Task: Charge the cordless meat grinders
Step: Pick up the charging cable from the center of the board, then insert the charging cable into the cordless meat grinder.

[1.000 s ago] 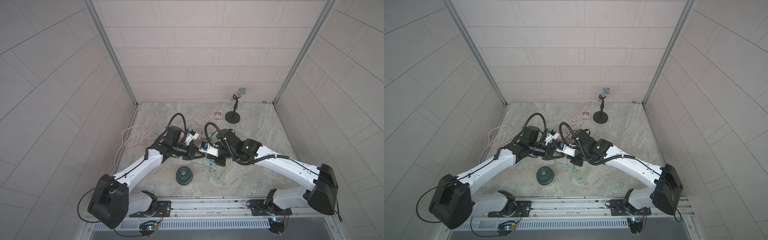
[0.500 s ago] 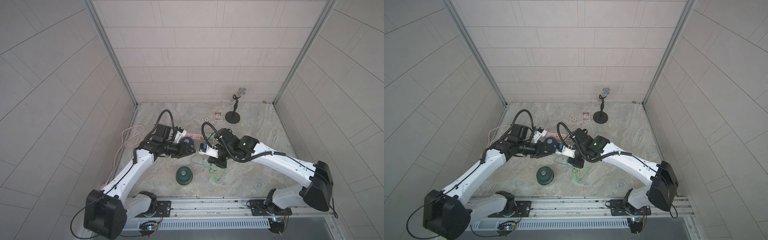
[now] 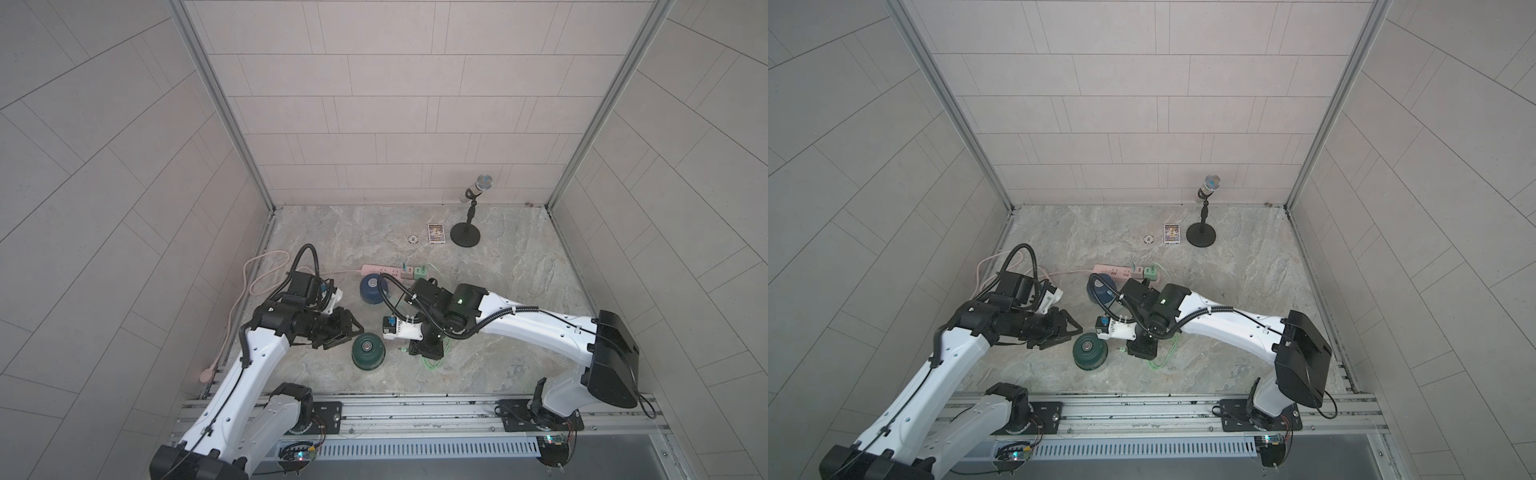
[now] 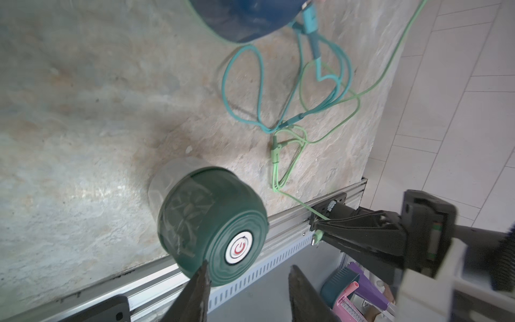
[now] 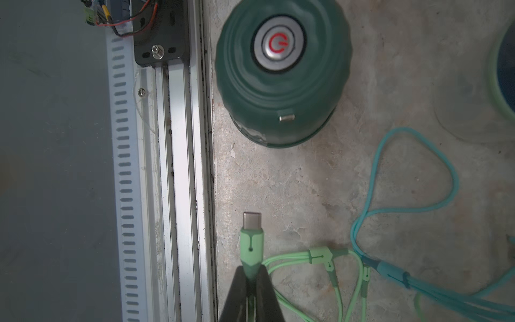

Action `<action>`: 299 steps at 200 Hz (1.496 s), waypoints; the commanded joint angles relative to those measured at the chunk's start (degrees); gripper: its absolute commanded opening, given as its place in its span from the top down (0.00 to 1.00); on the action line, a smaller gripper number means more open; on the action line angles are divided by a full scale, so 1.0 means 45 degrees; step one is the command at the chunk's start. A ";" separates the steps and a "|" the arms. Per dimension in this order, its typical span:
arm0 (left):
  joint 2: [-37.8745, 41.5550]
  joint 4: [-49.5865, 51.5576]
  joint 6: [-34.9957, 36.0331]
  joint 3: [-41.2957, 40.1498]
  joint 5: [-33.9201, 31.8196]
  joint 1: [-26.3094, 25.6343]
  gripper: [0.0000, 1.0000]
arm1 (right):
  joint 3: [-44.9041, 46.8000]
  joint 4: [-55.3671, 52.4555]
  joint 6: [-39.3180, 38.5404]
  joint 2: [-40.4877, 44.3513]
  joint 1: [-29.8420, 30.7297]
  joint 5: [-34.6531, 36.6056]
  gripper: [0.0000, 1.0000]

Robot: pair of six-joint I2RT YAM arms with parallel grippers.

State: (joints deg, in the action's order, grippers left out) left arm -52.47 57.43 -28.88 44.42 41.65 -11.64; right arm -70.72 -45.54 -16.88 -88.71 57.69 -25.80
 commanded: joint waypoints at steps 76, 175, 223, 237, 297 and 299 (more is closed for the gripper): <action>0.0473 -0.0044 -0.0296 -0.1656 0.0618 0.0028 0.61 | -0.1545 -0.0154 -0.0377 -0.1683 0.0411 -0.0029 0.92; -0.0146 -0.0116 0.0206 -0.1889 0.0347 0.0028 0.67 | -0.1970 -0.0466 -0.0623 -0.2356 0.0229 0.0480 0.92; -0.0264 -0.0107 0.0353 -0.1863 0.0323 0.0027 0.67 | -0.2185 -0.0525 -0.0760 -0.2548 0.0137 0.0636 0.92; -0.0317 -0.0089 0.0383 -0.1834 0.0320 0.0028 0.67 | -0.2253 -0.0593 -0.0766 -0.2630 0.0109 0.0689 0.92; -0.0467 -0.0086 0.0481 -0.1718 0.0330 0.0028 0.67 | -0.2221 -0.0653 -0.0772 -0.2770 0.0075 0.0725 0.92; -0.0464 -0.0096 0.0481 -0.1711 0.0334 0.0028 0.67 | -0.2206 -0.0650 -0.0763 -0.2759 0.0072 0.0727 0.92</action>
State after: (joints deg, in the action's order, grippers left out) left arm -53.80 55.77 -28.25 36.73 45.41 -11.64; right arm -80.38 -46.81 -19.40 -100.66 58.33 -23.20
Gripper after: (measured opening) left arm 0.332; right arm 0.079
